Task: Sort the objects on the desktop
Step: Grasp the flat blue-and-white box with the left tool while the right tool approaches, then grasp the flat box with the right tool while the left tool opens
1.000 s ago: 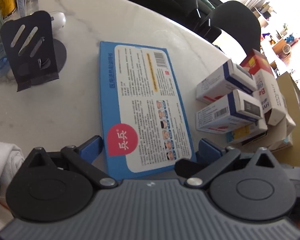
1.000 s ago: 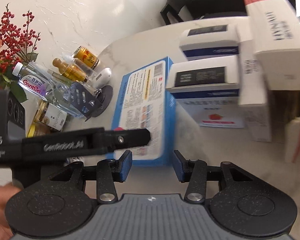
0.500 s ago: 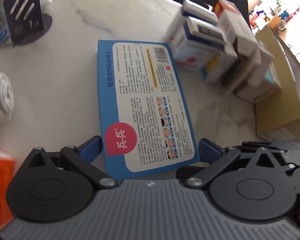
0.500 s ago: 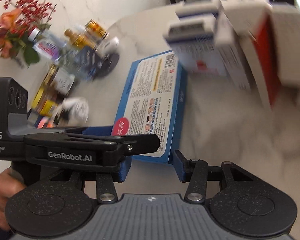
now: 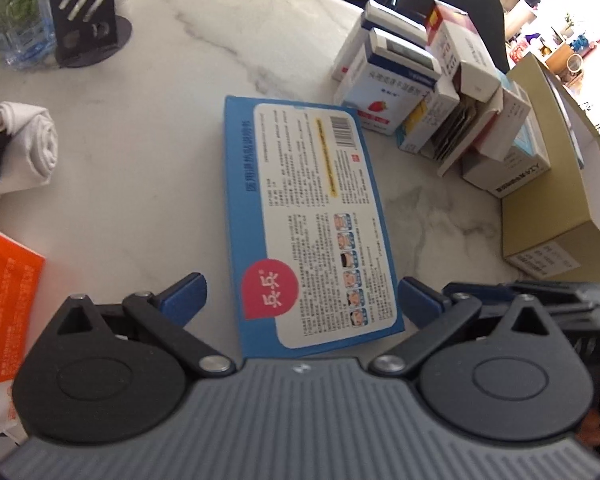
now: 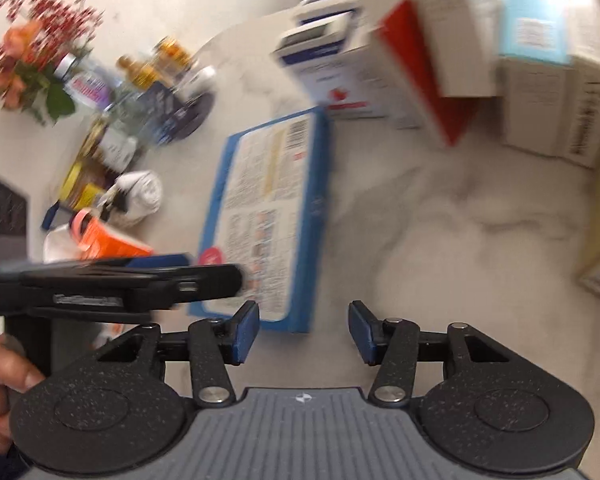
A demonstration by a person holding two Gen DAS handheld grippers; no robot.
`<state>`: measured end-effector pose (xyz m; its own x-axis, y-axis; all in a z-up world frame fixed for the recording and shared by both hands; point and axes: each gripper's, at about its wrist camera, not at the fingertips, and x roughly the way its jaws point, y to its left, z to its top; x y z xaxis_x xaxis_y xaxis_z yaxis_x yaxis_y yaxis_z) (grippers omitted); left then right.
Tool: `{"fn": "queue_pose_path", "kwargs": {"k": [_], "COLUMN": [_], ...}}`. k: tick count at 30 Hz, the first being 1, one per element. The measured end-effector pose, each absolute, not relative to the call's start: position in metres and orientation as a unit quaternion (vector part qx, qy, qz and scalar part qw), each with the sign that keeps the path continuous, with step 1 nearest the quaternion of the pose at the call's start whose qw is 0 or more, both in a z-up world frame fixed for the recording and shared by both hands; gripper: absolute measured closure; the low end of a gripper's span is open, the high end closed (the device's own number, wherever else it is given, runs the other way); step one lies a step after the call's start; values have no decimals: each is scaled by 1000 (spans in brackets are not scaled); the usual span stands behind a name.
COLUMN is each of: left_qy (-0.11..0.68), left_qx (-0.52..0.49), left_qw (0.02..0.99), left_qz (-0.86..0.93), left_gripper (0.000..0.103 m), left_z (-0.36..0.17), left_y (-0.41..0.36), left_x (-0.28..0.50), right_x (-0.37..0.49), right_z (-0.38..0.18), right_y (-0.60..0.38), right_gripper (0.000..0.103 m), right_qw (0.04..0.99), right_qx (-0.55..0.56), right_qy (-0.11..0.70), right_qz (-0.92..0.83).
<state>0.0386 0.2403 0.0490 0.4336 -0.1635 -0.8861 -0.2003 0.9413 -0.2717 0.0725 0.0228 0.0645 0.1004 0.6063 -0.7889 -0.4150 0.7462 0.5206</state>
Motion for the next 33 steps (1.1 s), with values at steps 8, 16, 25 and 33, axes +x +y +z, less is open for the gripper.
{"fn": "queue_pose_path", "kwargs": {"k": [8,16,25,33], "left_qy": [531,531,510,490], "left_qx": [-31,-11,12,-65], "left_qw": [847,847,860,868], "left_qz": [1,4,-27,-51], "left_gripper": [0,0,0,0], "left_z": [55,46,43,50], "left_y": [206,184,190,231], "left_x": [29,35,24,10], "right_x": [95,119,116,113], "right_z": [60,44,48,63], "right_y": [17,56,74,75], "right_gripper": [47,42,38,38], "right_qw": [731,712,694,684], "right_qx": [138,138,141,157], "right_qy": [584,612,616,615], "right_qz": [326,316,346,360]}}
